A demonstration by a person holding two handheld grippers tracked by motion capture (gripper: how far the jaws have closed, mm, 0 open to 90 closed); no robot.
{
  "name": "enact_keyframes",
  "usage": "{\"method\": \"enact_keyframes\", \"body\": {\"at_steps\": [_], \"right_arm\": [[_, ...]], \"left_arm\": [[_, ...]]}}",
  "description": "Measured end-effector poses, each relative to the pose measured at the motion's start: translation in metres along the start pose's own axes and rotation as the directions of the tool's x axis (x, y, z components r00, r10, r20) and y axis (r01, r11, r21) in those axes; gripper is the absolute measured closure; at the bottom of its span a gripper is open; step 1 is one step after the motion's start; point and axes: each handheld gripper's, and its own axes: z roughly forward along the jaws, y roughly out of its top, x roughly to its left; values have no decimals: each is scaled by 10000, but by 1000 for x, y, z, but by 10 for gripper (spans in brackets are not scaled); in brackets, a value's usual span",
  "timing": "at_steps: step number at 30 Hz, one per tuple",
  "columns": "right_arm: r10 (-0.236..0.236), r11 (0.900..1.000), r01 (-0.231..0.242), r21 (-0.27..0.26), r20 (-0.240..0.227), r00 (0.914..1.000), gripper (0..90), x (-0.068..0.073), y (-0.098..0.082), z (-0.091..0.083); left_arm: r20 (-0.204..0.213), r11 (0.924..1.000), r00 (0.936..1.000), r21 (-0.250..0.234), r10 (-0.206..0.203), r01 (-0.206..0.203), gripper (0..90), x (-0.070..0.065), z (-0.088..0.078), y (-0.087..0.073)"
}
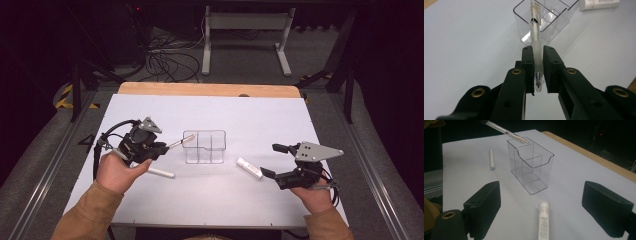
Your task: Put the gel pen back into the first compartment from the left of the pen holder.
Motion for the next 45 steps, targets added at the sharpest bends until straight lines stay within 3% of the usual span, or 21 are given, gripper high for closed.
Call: {"method": "enact_keyframes", "body": {"at_steps": [14,18,21,25,27,29,36,42,45], "right_arm": [[-44,10000,44,-34,-21,10000,165,1,0,0],[-83,10000,83,2,-31,10000,165,1,0,0],[-77,10000,77,-4,-50,10000,165,1,0,0],[-74,10000,74,-6,-45,10000,165,1,-1,0],[-79,10000,79,-9,-58,10000,165,1,-1,0],[-90,10000,90,3,-65,9999,165,1,-1,1],[-105,9999,105,-5,-74,9999,164,2,0,2],[-126,9999,126,9,-87,9999,159,4,0,4],[-160,9998,159,-75,-93,9998,154,6,0,5]], "left_arm": [[-240,9996,9996,254,151,-144,798,2,8,15],[-262,9996,9995,211,203,-197,796,0,10,19],[-416,9996,9988,-119,247,-252,782,-1,9,19],[-380,9968,9990,-759,221,-249,542,0,5,16],[-532,9927,9984,-1185,168,-230,441,0,0,14],[-399,9878,9992,-1550,65,-126,391,1,-4,11],[-486,9682,9988,-2497,57,-177,271,1,-14,-3],[-550,9398,9984,-3406,92,-274,236,3,-21,-22],[-626,9181,9979,-3942,183,-416,227,2,-23,-33]]}}
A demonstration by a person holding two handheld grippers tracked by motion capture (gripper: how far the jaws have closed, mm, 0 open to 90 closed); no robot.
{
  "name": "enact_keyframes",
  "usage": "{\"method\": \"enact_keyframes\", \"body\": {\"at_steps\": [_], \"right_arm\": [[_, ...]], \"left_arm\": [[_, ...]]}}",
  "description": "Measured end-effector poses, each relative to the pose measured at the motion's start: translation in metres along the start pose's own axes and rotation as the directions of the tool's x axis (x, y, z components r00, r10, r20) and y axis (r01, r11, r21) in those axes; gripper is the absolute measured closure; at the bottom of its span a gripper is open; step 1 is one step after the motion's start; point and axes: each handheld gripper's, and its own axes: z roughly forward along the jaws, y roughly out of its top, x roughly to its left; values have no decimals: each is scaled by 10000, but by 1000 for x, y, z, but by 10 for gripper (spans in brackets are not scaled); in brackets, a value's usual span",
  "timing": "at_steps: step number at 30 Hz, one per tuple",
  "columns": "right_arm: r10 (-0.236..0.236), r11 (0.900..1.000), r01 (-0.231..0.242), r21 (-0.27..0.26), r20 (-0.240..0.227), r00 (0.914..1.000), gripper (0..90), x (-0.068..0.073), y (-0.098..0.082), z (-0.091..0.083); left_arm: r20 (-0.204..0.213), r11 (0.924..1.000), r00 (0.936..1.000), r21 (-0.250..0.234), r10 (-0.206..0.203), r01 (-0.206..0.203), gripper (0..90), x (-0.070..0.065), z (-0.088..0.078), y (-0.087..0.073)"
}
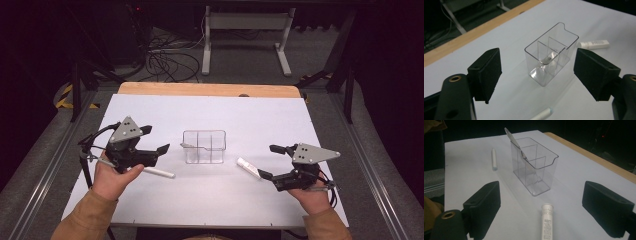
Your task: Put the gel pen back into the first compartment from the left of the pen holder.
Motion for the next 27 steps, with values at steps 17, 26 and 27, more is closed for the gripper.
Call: {"method": "enact_keyframes", "body": {"at_steps": [17,26,27], "right_arm": [[-113,9999,109,-124,-283,9995,153,13,3,11],[-163,9997,153,-207,-515,9985,162,21,6,19],[-180,9997,169,-193,-586,9981,162,22,7,21]], "left_arm": [[52,9858,9996,-1653,-279,284,182,1,-18,-35],[221,9810,9993,-1912,-288,324,189,1,-24,-51],[258,9814,9992,-1887,-308,351,189,2,-25,-52]]}}
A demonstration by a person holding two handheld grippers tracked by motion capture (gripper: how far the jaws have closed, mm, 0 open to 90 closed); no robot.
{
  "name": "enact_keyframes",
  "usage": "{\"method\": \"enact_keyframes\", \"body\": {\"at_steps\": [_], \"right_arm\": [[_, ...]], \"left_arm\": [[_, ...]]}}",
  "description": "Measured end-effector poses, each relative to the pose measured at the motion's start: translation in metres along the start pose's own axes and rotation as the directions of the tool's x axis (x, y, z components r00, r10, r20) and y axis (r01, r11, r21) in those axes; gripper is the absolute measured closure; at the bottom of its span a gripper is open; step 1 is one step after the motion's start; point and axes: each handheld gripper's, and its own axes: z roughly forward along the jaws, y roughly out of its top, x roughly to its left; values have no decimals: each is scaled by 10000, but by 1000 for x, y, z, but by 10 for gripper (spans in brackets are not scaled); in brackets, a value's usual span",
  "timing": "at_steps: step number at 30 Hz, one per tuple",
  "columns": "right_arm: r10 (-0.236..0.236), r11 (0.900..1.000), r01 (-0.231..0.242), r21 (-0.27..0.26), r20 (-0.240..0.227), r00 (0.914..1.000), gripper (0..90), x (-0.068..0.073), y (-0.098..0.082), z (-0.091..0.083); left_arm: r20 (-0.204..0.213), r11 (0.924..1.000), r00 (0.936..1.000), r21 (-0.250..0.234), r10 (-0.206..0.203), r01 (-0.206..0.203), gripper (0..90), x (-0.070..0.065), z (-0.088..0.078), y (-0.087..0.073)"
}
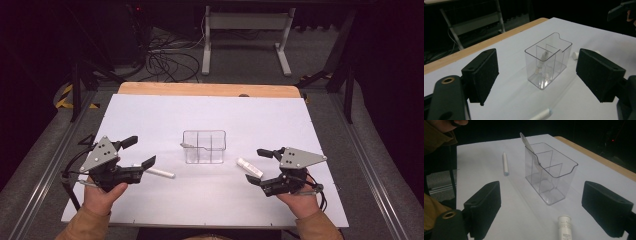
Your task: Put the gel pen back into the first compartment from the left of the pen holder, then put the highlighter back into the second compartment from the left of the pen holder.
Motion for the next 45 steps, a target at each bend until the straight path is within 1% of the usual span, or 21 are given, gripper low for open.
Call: {"method": "enact_keyframes", "body": {"at_steps": [3,7,9,11,15,19,22,23,24,28,30,32,37,38,40,41,45], "right_arm": [[-35,10000,35,23,-142,9999,166,4,2,6],[-158,9998,162,104,-346,9993,168,10,6,16],[-148,9998,153,123,-442,9989,168,12,7,19],[-174,9998,180,120,-513,9985,168,13,8,22],[-203,9997,210,100,-607,9980,168,15,11,27],[-229,9996,240,156,-664,9975,170,17,11,30],[-223,9995,237,189,-740,9970,174,19,12,33],[-213,9995,229,204,-771,9968,178,20,12,35],[-207,9995,226,236,-797,9966,182,20,13,36],[-160,9992,194,336,-986,9950,190,24,14,45],[-162,9990,205,387,-1076,9941,193,26,15,51],[-145,9989,198,433,-1193,9927,196,27,17,57],[-201,9979,289,578,-1474,9889,201,31,20,72],[-198,9978,291,591,-1525,9881,201,32,21,75],[-213,9978,311,580,-1614,9867,202,34,23,81],[-211,9978,314,587,-1677,9856,202,35,23,83],[-197,9971,327,693,-1804,9834,202,36,24,94]], "left_arm": [[186,9998,9997,105,-170,168,184,3,-3,-2],[201,9995,9993,82,-309,308,180,7,-8,-4],[273,9993,9989,28,-382,381,179,8,-10,-6],[251,9991,9988,82,-410,408,184,9,-11,-6],[224,9990,9988,31,-440,440,190,10,-12,-7],[215,9993,9991,22,-377,377,187,11,-13,-6],[327,9988,9982,34,-495,495,174,12,-13,-7],[376,9992,9986,126,-378,374,162,12,-13,-7],[456,9992,9982,156,-387,380,141,13,-13,-7],[724,9983,9957,21,-585,585,100,16,-16,-8],[725,9989,9962,53,-476,473,93,16,-17,-8],[630,9991,9971,77,-419,415,91,16,-18,-9],[533,9989,9975,100,-465,460,87,16,-20,-10],[487,9992,9980,76,-394,390,87,17,-21,-10],[461,9986,9976,92,-524,520,88,16,-22,-11],[405,9990,9983,116,-428,424,89,16,-22,-11],[341,9992,9987,134,-374,369,90,16,-23,-11]]}}
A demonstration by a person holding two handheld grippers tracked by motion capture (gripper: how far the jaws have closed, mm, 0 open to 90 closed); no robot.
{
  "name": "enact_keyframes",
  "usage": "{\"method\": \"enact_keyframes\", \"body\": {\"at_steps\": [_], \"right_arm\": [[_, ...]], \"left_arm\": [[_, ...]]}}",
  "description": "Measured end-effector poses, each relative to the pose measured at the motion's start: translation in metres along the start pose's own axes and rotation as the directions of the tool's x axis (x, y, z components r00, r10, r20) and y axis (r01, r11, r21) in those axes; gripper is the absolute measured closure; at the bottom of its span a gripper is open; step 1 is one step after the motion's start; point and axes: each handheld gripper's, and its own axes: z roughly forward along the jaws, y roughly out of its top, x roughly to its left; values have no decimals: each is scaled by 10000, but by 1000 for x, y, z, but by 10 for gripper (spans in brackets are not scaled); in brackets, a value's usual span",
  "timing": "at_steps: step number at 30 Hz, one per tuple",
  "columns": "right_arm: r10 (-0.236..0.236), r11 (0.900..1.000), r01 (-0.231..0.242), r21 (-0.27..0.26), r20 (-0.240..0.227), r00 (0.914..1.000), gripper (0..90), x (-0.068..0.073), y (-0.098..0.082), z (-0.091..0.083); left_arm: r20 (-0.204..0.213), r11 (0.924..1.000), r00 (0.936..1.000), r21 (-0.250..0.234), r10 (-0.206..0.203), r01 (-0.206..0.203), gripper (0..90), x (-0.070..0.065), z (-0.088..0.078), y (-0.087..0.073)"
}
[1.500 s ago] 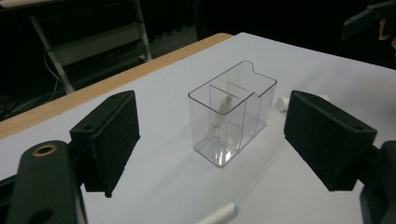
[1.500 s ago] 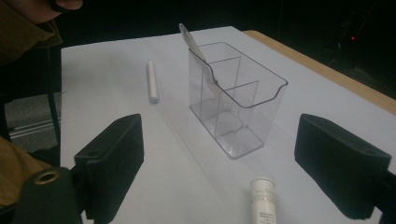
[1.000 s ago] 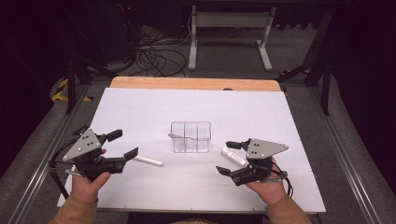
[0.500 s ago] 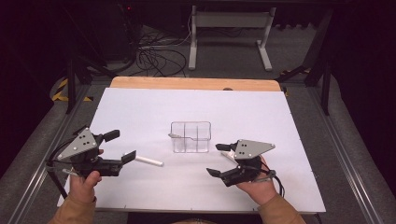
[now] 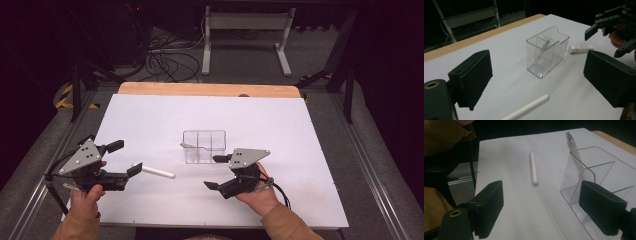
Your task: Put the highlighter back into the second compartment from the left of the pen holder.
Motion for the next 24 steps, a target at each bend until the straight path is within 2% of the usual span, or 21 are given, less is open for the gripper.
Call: {"method": "enact_keyframes", "body": {"at_steps": [9,24], "right_arm": [[42,10000,-40,70,-205,9998,204,2,3,22],[75,9993,-50,374,-672,9977,231,7,7,70]], "left_arm": [[-43,10000,10000,-10,-44,44,91,1,0,0],[-159,9999,9999,-109,-15,13,90,3,-2,-1]]}}
